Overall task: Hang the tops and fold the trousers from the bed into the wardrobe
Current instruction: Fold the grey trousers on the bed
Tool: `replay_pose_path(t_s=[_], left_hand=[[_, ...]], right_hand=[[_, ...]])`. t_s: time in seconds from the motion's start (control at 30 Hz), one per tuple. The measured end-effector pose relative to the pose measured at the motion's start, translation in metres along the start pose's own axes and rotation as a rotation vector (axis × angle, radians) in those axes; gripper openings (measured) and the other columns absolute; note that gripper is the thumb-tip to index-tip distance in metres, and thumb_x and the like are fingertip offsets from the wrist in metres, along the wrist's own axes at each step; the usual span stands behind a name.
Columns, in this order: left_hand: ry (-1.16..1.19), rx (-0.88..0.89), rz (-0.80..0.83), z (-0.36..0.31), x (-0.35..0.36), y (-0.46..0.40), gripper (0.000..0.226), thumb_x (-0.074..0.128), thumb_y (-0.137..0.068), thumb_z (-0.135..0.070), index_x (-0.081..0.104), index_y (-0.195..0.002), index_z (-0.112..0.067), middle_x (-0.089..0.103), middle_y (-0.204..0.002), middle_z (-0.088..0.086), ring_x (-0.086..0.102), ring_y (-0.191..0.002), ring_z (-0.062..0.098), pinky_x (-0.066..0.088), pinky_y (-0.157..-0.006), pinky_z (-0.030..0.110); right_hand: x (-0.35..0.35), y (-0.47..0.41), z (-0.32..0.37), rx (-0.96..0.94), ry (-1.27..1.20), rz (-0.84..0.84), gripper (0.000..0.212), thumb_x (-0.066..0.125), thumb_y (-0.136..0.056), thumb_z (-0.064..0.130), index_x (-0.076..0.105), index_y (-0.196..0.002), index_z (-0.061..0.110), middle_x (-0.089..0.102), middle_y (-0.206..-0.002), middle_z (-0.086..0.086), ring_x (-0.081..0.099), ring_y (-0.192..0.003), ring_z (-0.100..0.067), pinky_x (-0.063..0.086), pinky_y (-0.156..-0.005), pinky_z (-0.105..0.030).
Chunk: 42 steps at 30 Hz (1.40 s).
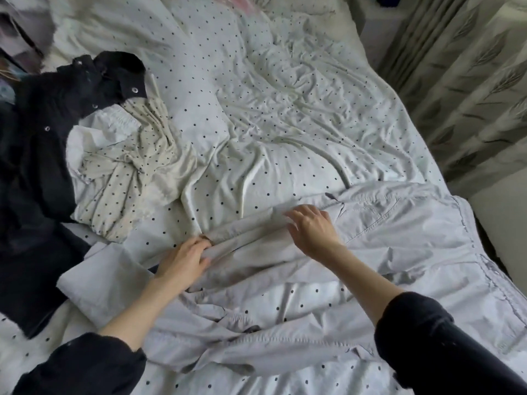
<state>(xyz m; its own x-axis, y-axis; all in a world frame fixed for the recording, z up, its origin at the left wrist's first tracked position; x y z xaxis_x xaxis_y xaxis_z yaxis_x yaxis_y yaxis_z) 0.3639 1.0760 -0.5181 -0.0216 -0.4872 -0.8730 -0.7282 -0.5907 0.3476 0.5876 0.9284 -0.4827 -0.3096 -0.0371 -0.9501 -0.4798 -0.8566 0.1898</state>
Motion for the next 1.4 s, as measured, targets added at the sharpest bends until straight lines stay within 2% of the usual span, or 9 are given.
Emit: replay_pose_path(t_s=[0.13, 0.3, 0.57, 0.67, 0.77, 0.87, 1.13, 1.27, 1.4], left_hand=[[0.111, -0.031, -0.087, 0.013, -0.006, -0.009, 0.013, 0.062, -0.087, -0.017, 0.067, -0.090, -0.005, 0.053, -0.097, 0.000, 0.058, -0.089, 0.024, 0.045, -0.078, 0.036], [0.241, -0.125, -0.243, 0.015, -0.064, -0.028, 0.024, 0.038, -0.099, -0.017, 0.044, -0.077, -0.011, 0.049, -0.072, 0.005, 0.051, -0.072, 0.028, 0.036, -0.065, 0.037], [0.322, 0.070, -0.437, -0.012, -0.151, -0.086, 0.017, 0.039, -0.097, -0.004, 0.048, -0.082, -0.001, 0.046, -0.069, 0.003, 0.044, -0.068, 0.022, 0.025, -0.059, 0.031], [0.353, -0.020, -0.306, -0.010, -0.148, -0.114, 0.027, 0.039, -0.099, -0.020, 0.054, -0.089, 0.000, 0.055, -0.080, 0.010, 0.051, -0.077, 0.025, 0.031, -0.065, 0.030], [0.355, -0.197, -0.060, 0.003, -0.130, -0.121, 0.035, 0.037, -0.098, -0.038, 0.055, -0.112, -0.012, 0.055, -0.103, -0.002, 0.052, -0.100, 0.017, 0.032, -0.076, 0.026], [0.418, -0.201, -0.024, 0.040, -0.110, -0.104, 0.035, 0.055, -0.089, -0.041, 0.054, -0.115, -0.019, 0.054, -0.108, -0.014, 0.053, -0.109, 0.013, 0.038, -0.080, 0.026], [0.229, -0.417, 0.408, 0.105, -0.075, -0.039, 0.025, 0.071, -0.079, -0.029, 0.048, -0.077, -0.019, 0.053, -0.077, -0.008, 0.049, -0.070, 0.006, 0.034, -0.059, 0.018], [0.275, -0.416, 0.162, 0.122, -0.094, -0.023, 0.039, 0.065, -0.085, -0.019, 0.035, -0.061, -0.015, 0.039, -0.060, -0.005, 0.036, -0.055, 0.008, 0.026, -0.052, 0.021], [0.390, -0.360, -0.100, 0.131, -0.148, -0.002, 0.025, 0.068, -0.084, -0.017, 0.051, -0.065, -0.018, 0.046, -0.062, -0.003, 0.042, -0.059, 0.011, 0.033, -0.057, 0.021]], right_hand=[[0.004, -0.040, 0.002, -0.054, 0.070, 0.199, 0.040, 0.051, -0.093, 0.037, 0.050, -0.132, 0.031, 0.048, -0.129, -0.001, 0.040, -0.125, -0.023, 0.028, -0.102, -0.039], [-0.005, -0.064, 0.011, -0.129, 0.126, 0.248, 0.025, 0.045, -0.096, 0.028, 0.056, -0.114, 0.015, 0.054, -0.117, -0.005, 0.047, -0.116, -0.025, 0.035, -0.092, -0.039], [-0.080, -0.122, 0.001, -0.011, -0.219, -0.029, 0.018, 0.054, -0.092, 0.024, 0.053, -0.106, 0.013, 0.063, -0.107, -0.010, 0.058, -0.094, -0.034, 0.031, -0.066, -0.031], [-0.081, -0.143, -0.005, -0.043, -0.182, -0.049, 0.030, 0.059, -0.089, 0.032, 0.057, -0.113, 0.015, 0.059, -0.112, -0.006, 0.054, -0.106, -0.028, 0.032, -0.080, -0.033], [-0.056, -0.149, -0.005, -0.014, -0.082, 0.132, 0.048, 0.047, -0.089, 0.057, 0.056, -0.121, 0.022, 0.055, -0.119, -0.002, 0.048, -0.115, -0.022, 0.030, -0.093, -0.037], [-0.036, -0.155, 0.004, 0.005, -0.085, 0.221, 0.054, 0.033, -0.091, 0.062, 0.055, -0.124, 0.024, 0.055, -0.125, -0.001, 0.047, -0.119, -0.023, 0.031, -0.099, -0.044], [-0.032, -0.180, 0.073, -0.146, -0.110, 0.296, 0.058, 0.036, -0.089, 0.064, 0.051, -0.125, 0.022, 0.056, -0.127, 0.000, 0.050, -0.119, -0.022, 0.027, -0.100, -0.044], [-0.035, -0.186, 0.102, -0.043, -0.231, 0.393, 0.062, 0.016, -0.095, 0.059, 0.055, -0.123, 0.020, 0.056, -0.129, -0.006, 0.046, -0.126, -0.027, 0.017, -0.110, -0.052], [-0.040, -0.186, 0.113, -0.048, -0.195, 0.464, 0.048, 0.035, -0.095, 0.054, 0.063, -0.103, 0.016, 0.062, -0.116, -0.007, 0.054, -0.111, -0.028, 0.037, -0.099, -0.043]])
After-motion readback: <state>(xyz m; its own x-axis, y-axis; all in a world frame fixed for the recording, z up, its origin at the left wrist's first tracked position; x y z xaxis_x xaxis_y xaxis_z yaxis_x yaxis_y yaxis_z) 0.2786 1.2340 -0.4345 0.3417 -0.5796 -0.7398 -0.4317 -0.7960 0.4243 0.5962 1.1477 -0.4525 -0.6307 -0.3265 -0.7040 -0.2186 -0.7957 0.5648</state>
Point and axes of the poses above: each hand's wrist, its own y-axis away from the middle knuckle, its own x-axis out of the palm, z = x × y, the point moved 1 cm from there along -y, towards the middle knuckle
